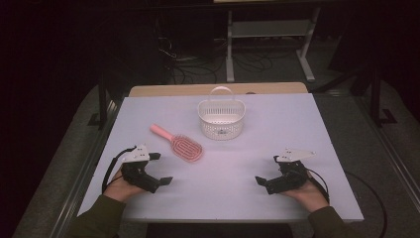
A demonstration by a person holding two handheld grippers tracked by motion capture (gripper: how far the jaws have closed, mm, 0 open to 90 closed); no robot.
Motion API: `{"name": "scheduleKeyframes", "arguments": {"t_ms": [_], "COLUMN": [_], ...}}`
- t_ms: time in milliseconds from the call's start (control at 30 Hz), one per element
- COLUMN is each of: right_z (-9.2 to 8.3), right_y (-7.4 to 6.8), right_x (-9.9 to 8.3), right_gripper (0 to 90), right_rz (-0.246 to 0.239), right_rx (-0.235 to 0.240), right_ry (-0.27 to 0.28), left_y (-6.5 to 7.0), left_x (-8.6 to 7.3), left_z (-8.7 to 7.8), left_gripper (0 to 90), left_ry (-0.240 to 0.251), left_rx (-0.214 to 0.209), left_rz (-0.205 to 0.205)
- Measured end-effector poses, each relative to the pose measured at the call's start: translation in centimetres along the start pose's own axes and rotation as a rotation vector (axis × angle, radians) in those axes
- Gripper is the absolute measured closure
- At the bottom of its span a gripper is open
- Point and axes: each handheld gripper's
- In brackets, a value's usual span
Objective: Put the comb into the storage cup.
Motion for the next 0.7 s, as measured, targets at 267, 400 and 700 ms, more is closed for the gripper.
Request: {"name": "scheduleKeyframes", "arguments": {"t_ms": [267, 400, 700], "right_z": [-0.2, -0.4, -0.6], "right_y": [0.1, 0.1, 0.0], "right_x": [-0.1, -0.1, 0.1], "right_gripper": [0.0, 0.0, 0.0], "right_rz": [0.008, 0.008, 0.009], "right_rx": [0.001, 0.004, 0.002], "right_ry": [0.006, 0.014, 0.030], "left_y": [-0.6, -0.7, -1.3], "left_x": [0.2, 0.6, 0.9], "left_z": [0.0, 0.0, -0.1], "left_gripper": [0.0, 0.0, 0.0], "left_ry": [0.000, -0.003, 0.011], "left_rx": [0.019, 0.025, 0.019], "left_rz": [-0.017, -0.006, -0.009]}}
Point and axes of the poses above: each handheld gripper's, and its own axes: z roughly forward along the jaws, x roughly out of its top, y roughly to its right, and after that the axes turned 3 degrees about y, right-handed
